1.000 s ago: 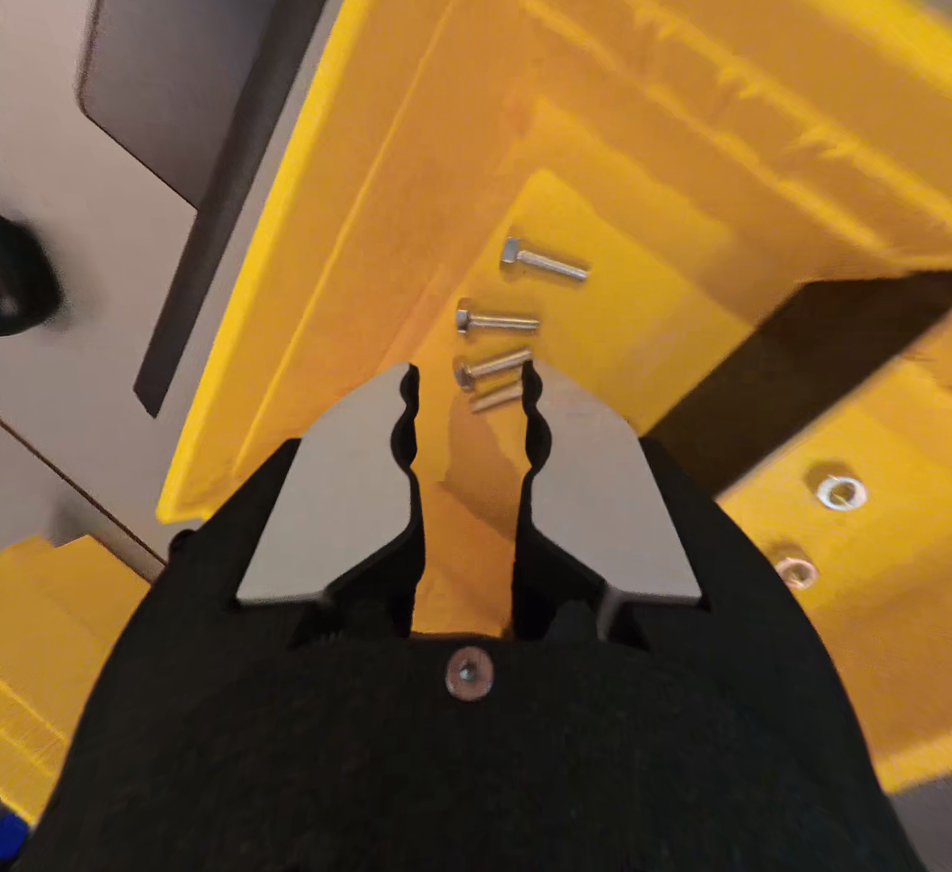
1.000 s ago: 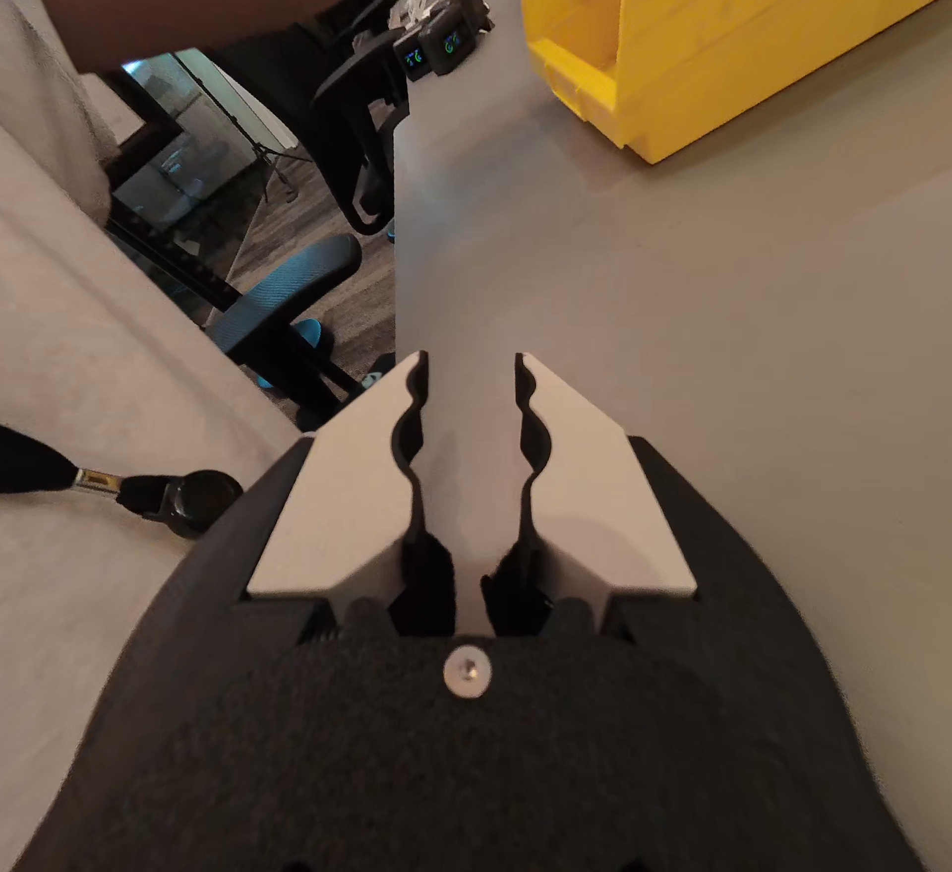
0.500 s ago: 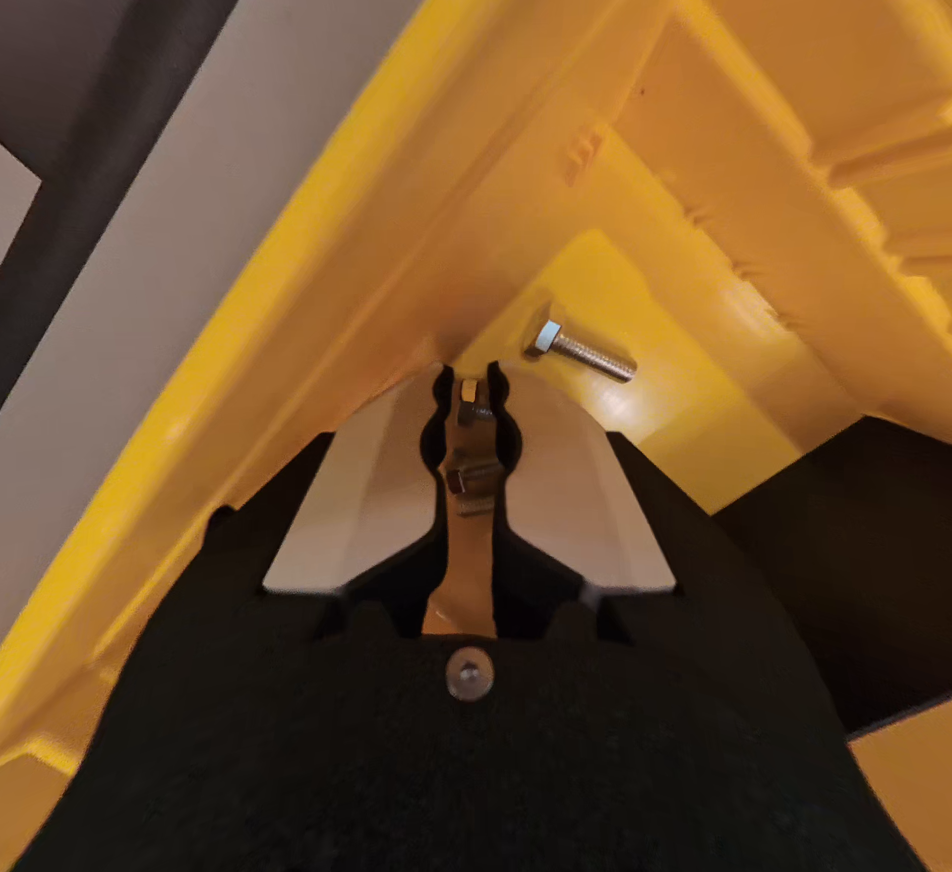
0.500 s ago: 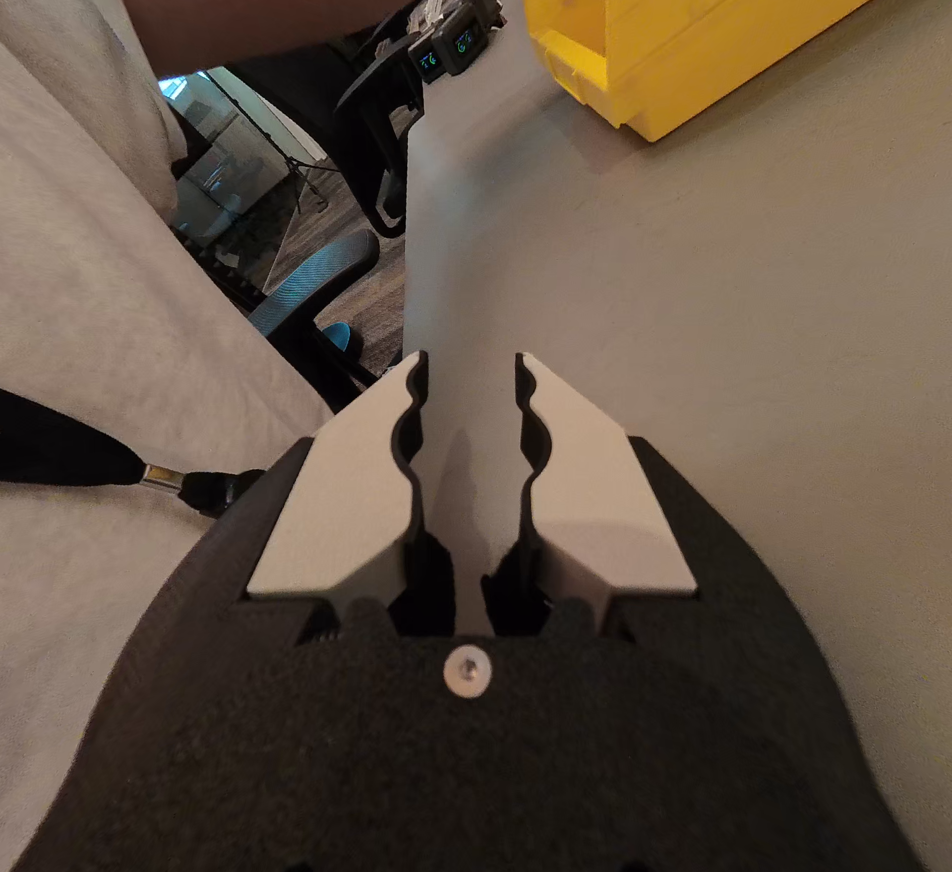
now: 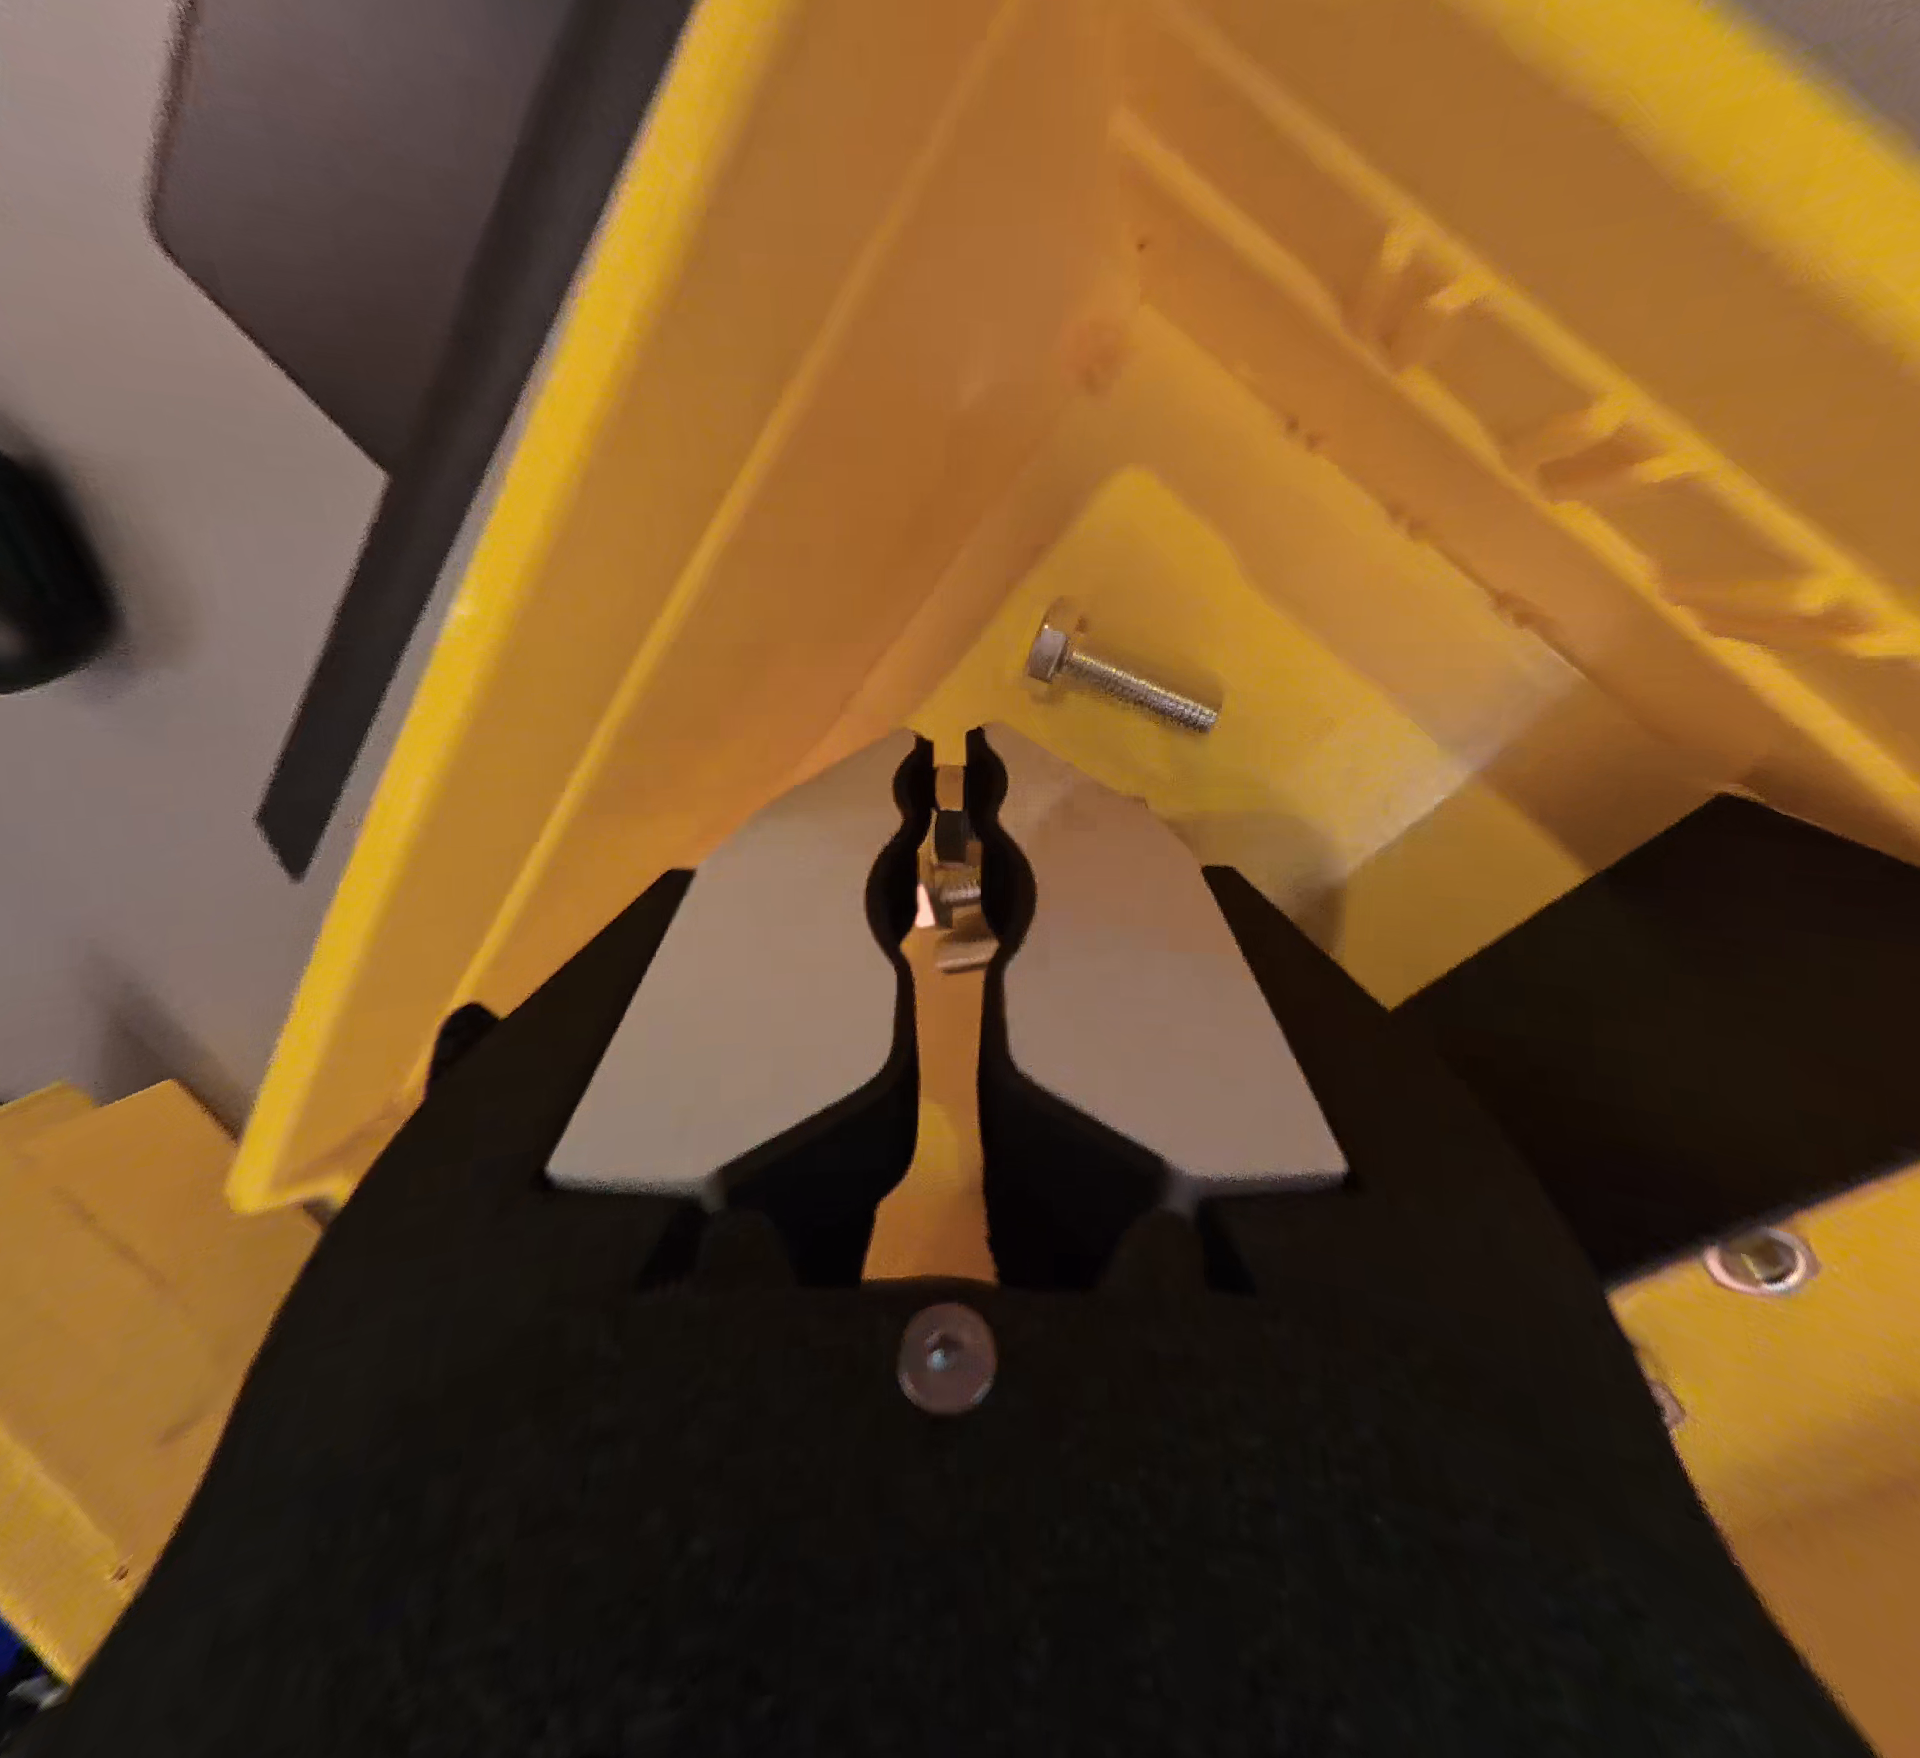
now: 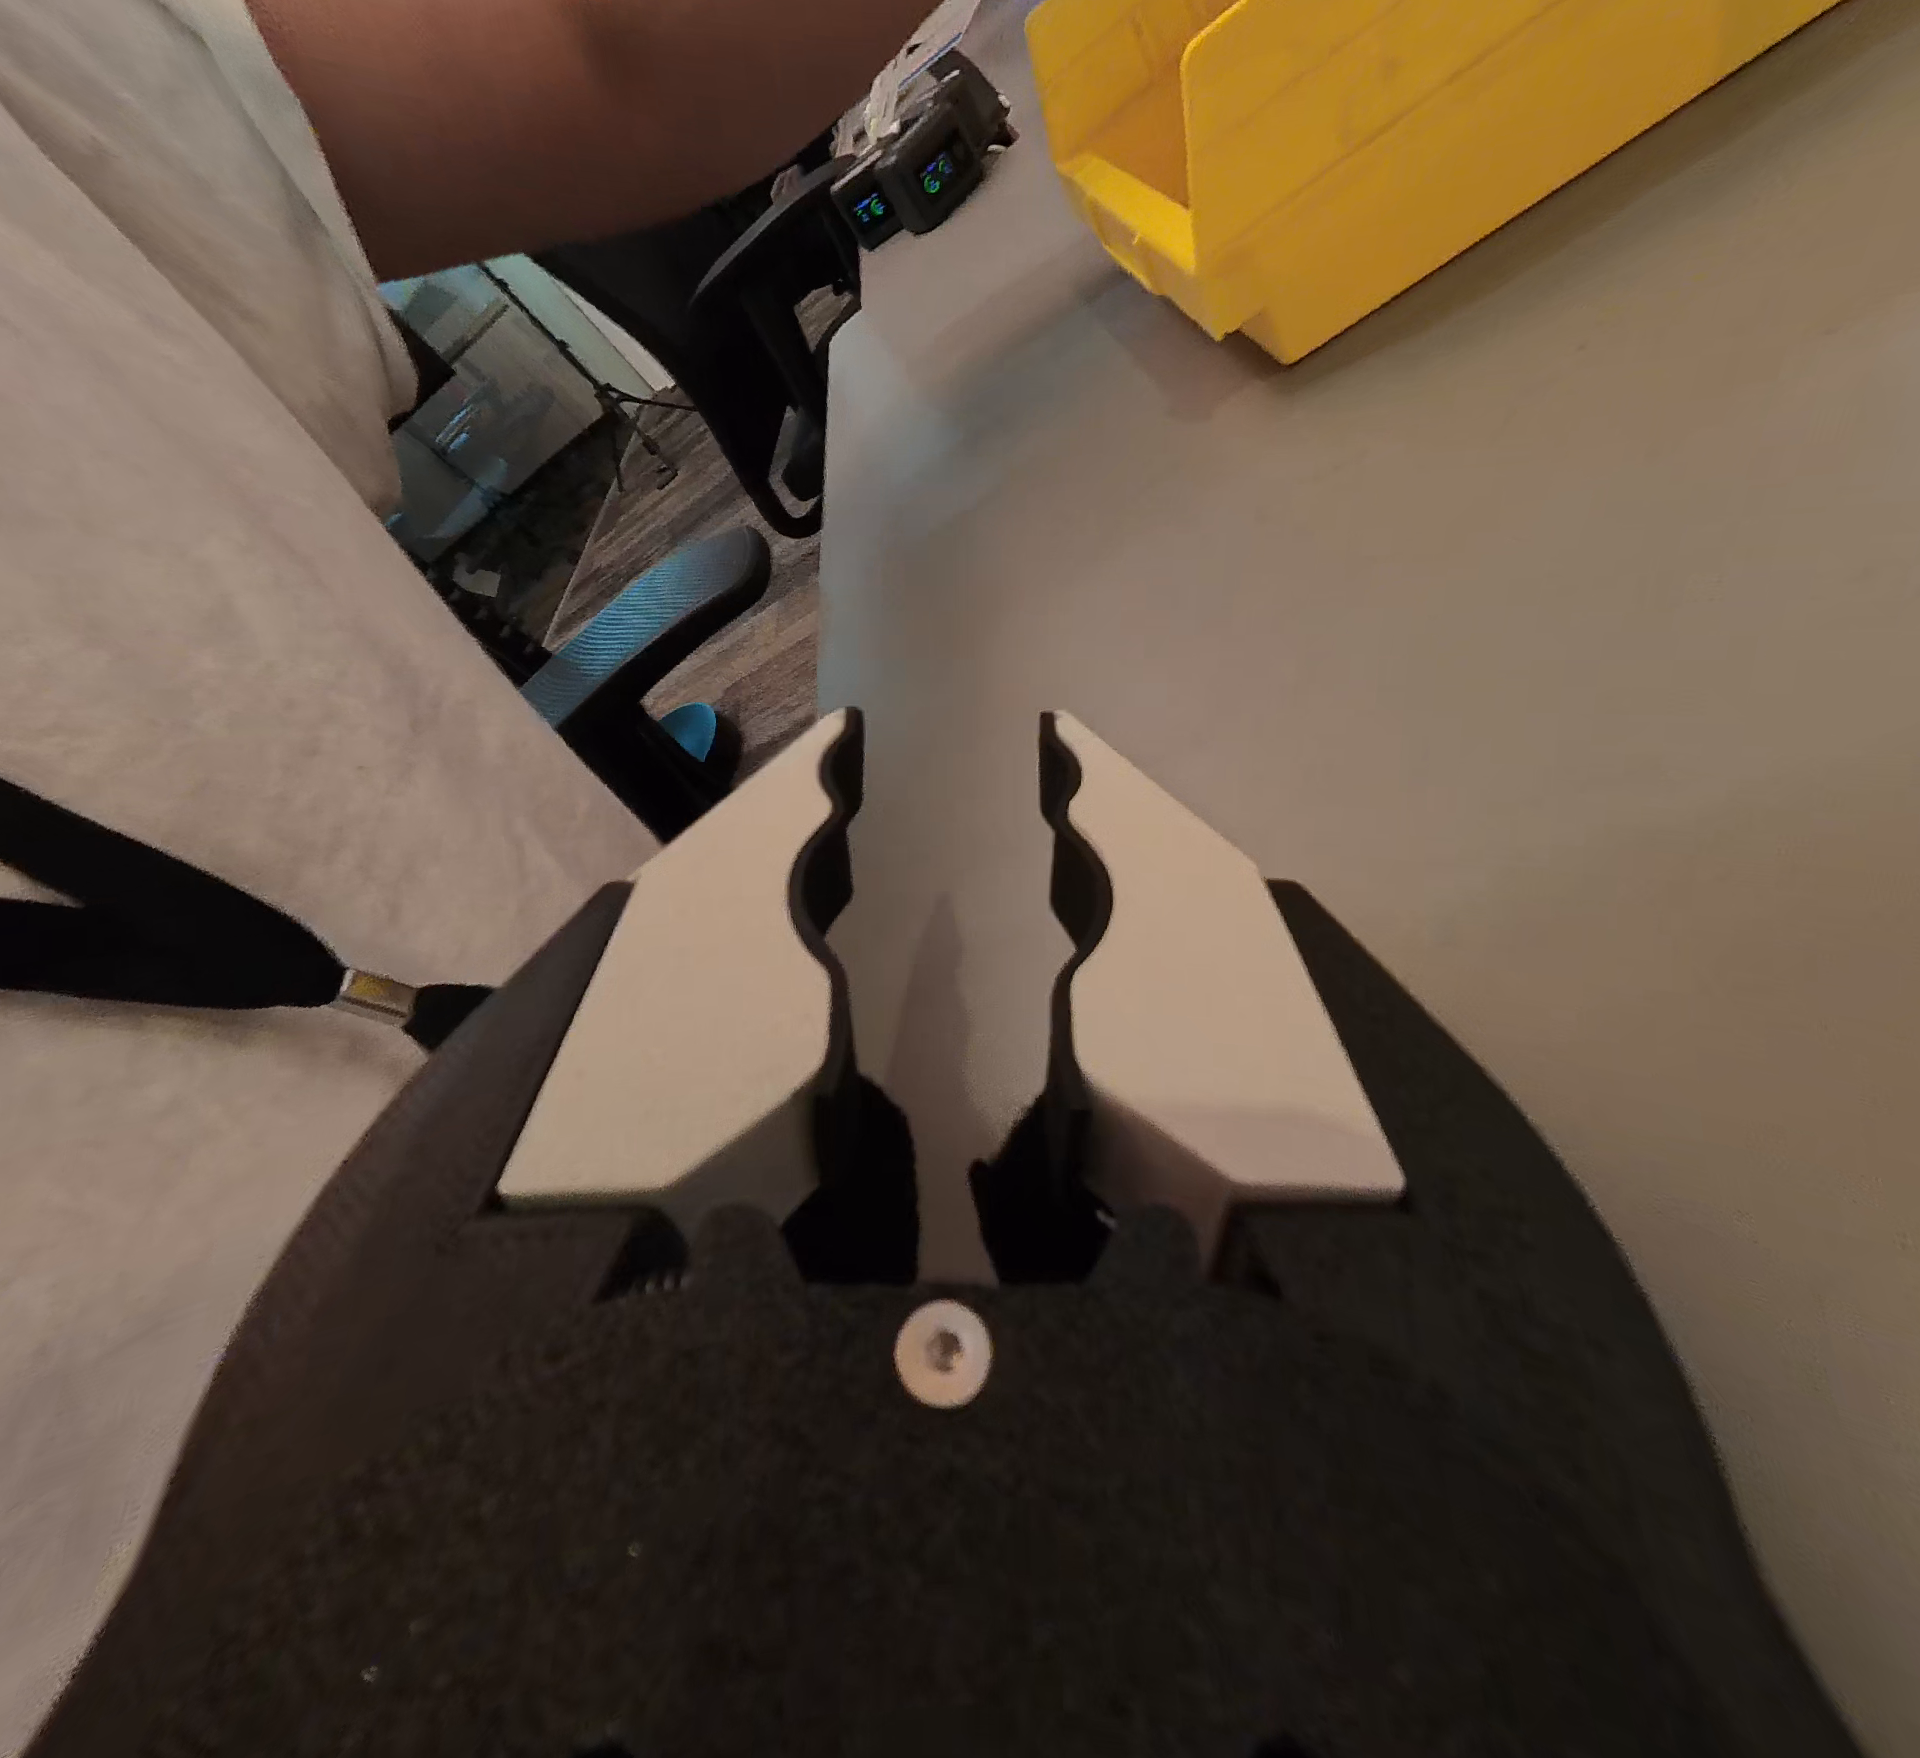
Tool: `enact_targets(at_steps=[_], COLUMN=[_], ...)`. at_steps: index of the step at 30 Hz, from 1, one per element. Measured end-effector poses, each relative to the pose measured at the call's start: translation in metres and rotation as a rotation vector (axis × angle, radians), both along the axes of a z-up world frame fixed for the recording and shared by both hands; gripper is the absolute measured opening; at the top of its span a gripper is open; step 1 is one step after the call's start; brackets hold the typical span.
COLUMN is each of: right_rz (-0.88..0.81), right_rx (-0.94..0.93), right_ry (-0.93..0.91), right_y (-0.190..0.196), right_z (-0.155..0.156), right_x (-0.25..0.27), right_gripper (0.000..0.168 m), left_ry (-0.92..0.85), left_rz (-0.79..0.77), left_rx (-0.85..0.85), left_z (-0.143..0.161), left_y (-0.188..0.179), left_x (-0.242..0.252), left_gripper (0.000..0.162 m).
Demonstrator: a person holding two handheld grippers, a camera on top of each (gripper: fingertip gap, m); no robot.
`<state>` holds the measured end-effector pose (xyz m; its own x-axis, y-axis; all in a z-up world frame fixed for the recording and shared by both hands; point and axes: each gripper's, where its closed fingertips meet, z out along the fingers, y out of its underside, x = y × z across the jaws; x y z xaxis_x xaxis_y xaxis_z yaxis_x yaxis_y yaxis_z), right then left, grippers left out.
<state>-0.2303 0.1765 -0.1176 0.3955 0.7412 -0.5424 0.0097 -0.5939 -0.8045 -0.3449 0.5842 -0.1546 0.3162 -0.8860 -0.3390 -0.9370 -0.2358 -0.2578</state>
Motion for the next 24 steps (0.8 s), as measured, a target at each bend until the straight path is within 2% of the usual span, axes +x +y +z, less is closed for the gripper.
enact_targets(at_steps=[1,4,7,10,12,14,17,20,24], right_rz=[-0.031,-0.188,-0.385,-0.534,-0.606,-0.595,-0.589,-0.589,-0.595], right_rx=[0.023,0.132,0.347,0.529,0.595,0.669,0.709,0.693,0.737], right_ry=[-0.010,-0.059,-0.234,-0.436,-0.494,-0.502,-0.446,-0.425,-0.523], right_y=[0.005,0.029,0.057,0.074,0.078,0.075,0.068,0.063,0.059], right_z=[0.000,0.005,0.013,0.031,0.044,0.057,0.072,0.073,0.062], right_x=[0.003,0.018,0.042,0.057,0.055,0.039,0.020,0.013,0.012], right_gripper=[0.034,0.040,0.044,0.045,0.044,0.044,0.044,0.041,0.031], left_ry=[-0.018,-0.156,-0.416,-0.743,-0.924,-1.030,-1.041,-1.004,-0.984], left_rz=[-0.002,0.016,0.038,-0.009,-0.042,-0.074,-0.106,-0.108,-0.084], left_rx=[0.030,0.097,0.088,-0.022,-0.127,-0.220,-0.234,-0.203,-0.236], left_z=[0.010,0.052,0.098,0.138,0.155,0.158,0.142,0.120,0.103], left_y=[-0.002,-0.017,-0.053,-0.118,-0.168,-0.216,-0.270,-0.301,-0.323], left_x=[0.002,0.008,0.022,0.051,0.072,0.092,0.114,0.126,0.132], left_gripper=[0.005,0.005,0.005,0.005,0.005,0.005,0.005,0.005,0.005])
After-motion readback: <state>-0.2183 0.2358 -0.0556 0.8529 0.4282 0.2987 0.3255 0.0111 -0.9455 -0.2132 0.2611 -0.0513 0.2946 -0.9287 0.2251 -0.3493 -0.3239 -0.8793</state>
